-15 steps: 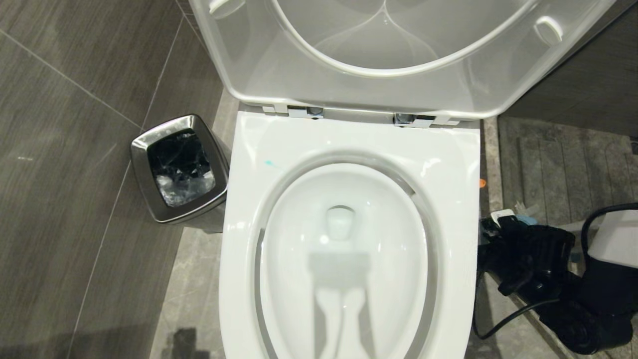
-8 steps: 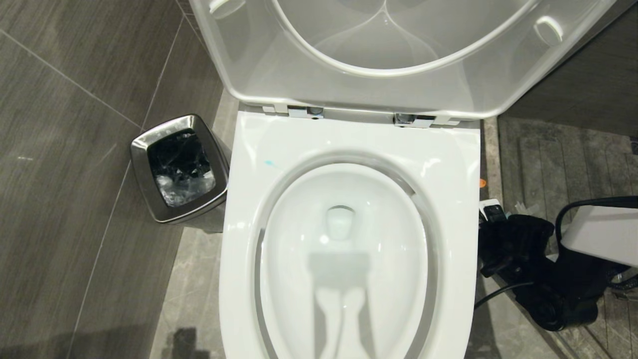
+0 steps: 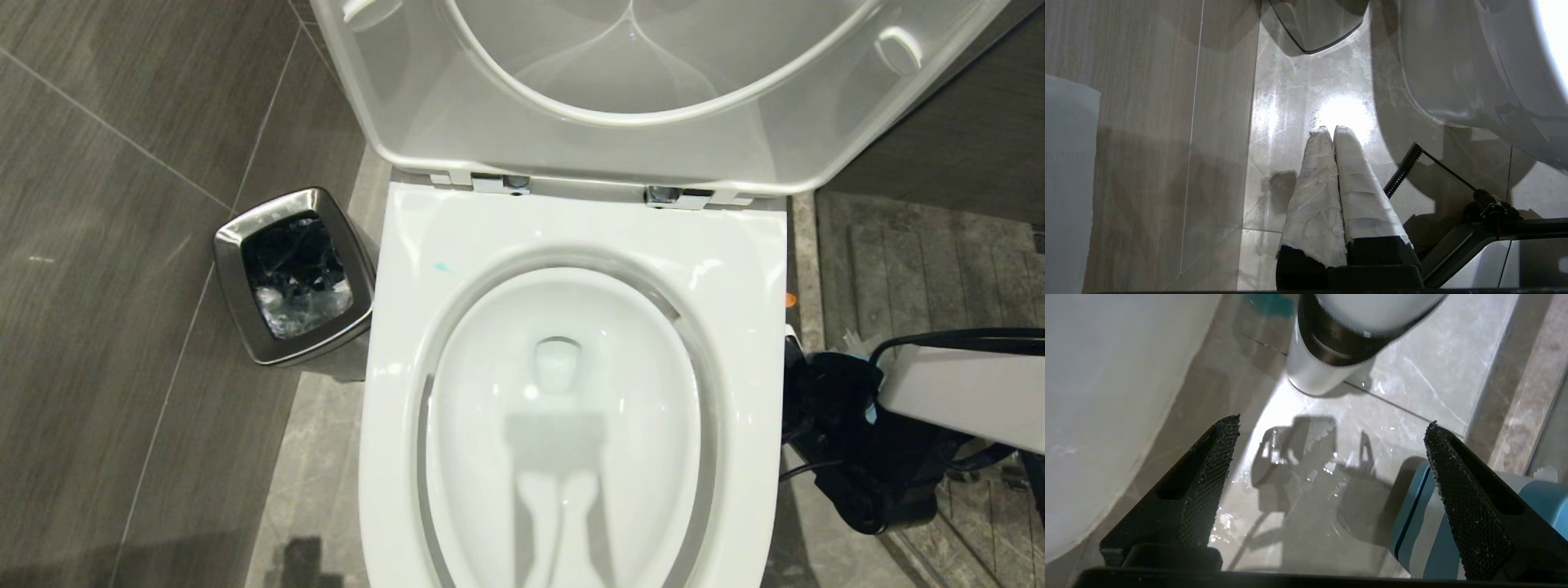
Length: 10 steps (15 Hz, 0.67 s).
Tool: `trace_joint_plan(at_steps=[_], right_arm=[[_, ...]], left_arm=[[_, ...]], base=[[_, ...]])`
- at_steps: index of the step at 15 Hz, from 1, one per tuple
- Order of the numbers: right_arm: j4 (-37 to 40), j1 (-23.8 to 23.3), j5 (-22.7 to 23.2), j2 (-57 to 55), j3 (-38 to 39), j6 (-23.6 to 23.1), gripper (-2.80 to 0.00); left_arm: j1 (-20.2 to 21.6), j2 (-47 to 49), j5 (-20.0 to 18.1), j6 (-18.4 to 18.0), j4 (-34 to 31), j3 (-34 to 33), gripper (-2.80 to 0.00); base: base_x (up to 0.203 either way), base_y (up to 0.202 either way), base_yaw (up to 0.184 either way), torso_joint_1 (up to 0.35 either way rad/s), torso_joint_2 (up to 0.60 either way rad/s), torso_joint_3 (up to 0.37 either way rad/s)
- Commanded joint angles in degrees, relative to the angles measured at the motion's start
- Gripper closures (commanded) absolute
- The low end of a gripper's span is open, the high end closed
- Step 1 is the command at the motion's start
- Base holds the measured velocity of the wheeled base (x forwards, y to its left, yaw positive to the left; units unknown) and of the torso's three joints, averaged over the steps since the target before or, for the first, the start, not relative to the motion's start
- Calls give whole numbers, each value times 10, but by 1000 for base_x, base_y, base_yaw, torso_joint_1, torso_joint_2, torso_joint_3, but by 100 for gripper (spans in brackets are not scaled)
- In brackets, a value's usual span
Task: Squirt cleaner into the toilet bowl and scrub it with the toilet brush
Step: Pour in the cleaning agent
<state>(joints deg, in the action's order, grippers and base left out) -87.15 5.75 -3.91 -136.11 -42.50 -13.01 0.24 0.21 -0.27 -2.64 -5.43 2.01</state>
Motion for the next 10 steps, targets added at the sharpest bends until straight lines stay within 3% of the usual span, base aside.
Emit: trace_joint_plan(at_steps=[1, 10], right_arm=[[-5, 7, 0, -6, -5, 1, -280], [-5, 7, -16, -21, -52, 22, -280]], left_arm=[[0, 0, 0, 0, 0, 0, 0], [0, 0, 0, 0, 0, 0, 0]], base=[[0, 0, 0, 0, 0, 0], [0, 0, 0, 0, 0, 0]])
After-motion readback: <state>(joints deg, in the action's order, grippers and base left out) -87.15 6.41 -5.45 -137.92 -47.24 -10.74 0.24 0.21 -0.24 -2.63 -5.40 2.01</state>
